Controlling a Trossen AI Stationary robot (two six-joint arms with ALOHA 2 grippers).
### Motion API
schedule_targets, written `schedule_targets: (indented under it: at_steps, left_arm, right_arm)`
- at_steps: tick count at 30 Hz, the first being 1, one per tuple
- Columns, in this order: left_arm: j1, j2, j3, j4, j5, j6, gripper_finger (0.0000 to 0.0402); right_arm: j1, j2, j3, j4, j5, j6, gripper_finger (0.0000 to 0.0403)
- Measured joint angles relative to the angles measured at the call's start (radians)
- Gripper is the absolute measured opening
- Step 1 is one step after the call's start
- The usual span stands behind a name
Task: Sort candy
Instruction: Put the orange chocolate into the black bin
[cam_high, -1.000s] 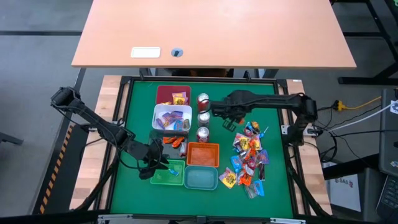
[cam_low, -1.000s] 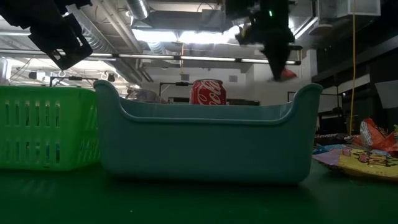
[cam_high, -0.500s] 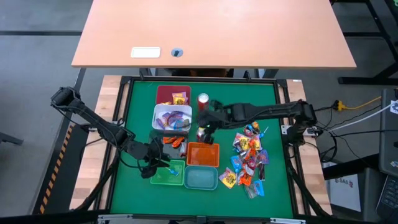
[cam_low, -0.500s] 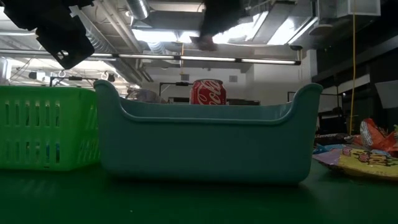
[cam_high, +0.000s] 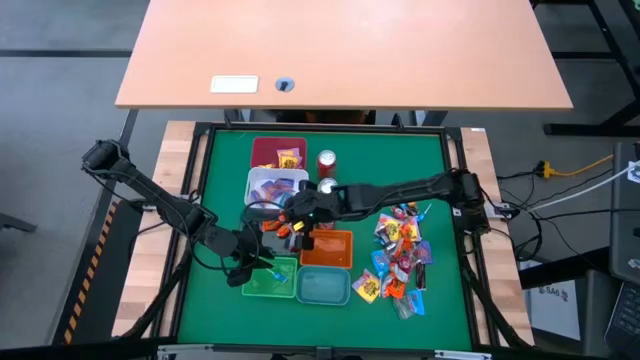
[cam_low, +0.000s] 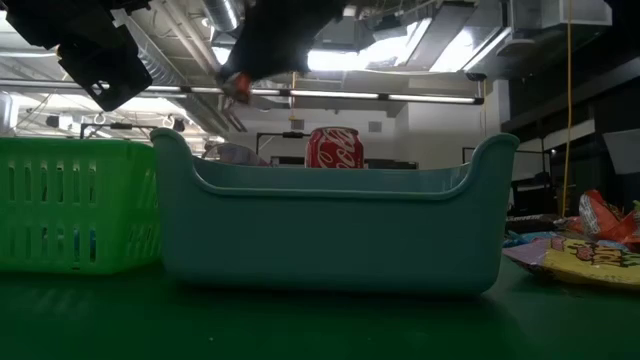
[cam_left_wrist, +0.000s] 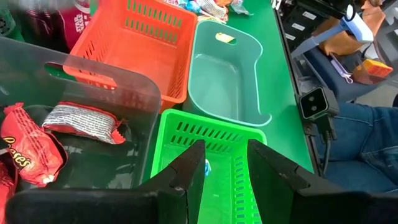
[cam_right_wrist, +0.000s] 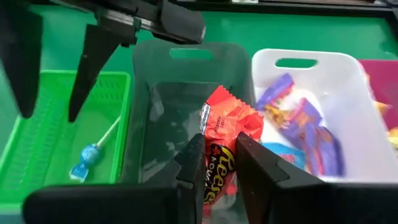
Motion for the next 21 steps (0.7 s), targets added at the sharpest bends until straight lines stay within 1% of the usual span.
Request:
schedule_targets:
  at_steps: [5, 9, 21]
  left_arm:
    - [0.0, 0.0, 0.0, -0.001, 0.0, 0.0, 0.0108]
    - [0.0, 0.0, 0.0, -0.001, 0.0, 0.0, 0.0108]
    - [0.0, 0.0, 0.0, -0.001, 0.0, 0.0, 0.0108]
  right_arm:
    - [0.0, 0.05, 0.0, 0.069, 0.0, 0.0, 0.0074]
    - [0.0, 0.076, 0.0, 0.078, 0.0, 0.0, 0.0074]
    - [0.0, 0.081, 0.0, 0.084, 0.0, -0.001, 0.0074]
